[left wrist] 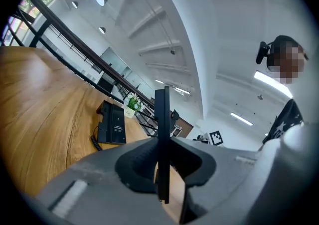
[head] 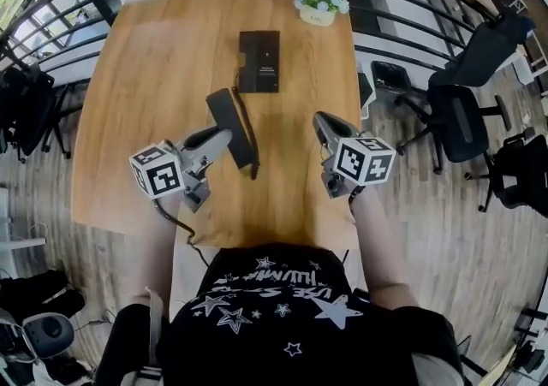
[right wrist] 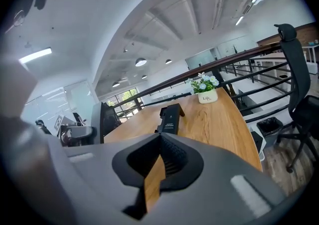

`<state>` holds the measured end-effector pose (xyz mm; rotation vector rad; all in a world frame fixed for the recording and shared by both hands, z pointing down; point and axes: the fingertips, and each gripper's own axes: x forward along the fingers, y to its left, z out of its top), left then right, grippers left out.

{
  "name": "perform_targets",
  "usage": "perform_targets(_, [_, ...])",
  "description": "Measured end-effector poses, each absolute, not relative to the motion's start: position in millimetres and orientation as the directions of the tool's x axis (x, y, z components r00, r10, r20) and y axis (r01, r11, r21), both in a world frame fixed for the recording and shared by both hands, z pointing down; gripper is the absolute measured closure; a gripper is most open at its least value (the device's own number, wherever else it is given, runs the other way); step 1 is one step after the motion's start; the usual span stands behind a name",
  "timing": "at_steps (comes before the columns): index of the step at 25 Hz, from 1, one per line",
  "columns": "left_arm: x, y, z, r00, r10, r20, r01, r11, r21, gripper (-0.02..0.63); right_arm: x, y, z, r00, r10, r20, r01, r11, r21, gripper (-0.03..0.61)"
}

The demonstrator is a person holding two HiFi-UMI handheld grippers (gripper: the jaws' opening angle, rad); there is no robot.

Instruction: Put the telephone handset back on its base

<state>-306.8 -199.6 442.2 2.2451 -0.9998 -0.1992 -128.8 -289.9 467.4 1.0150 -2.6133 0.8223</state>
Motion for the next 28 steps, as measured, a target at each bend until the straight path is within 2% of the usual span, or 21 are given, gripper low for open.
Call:
perform_targets(21, [-339,-343,498,0.831,-0.512,0.219,-0.526,-0.591,0.612,0.538,-170,-352,513,-0.683,-0.553,0.478,-0.730,0.537,-0.422,0.578])
perform_targets(28, [-348,-389,506,0.850,-0.492,0.187,-0.487,-0.602,0.633,0.538,-168,-366,527,-0.669,-0.547,0.503,-0.743,0.517,-0.426,0.578])
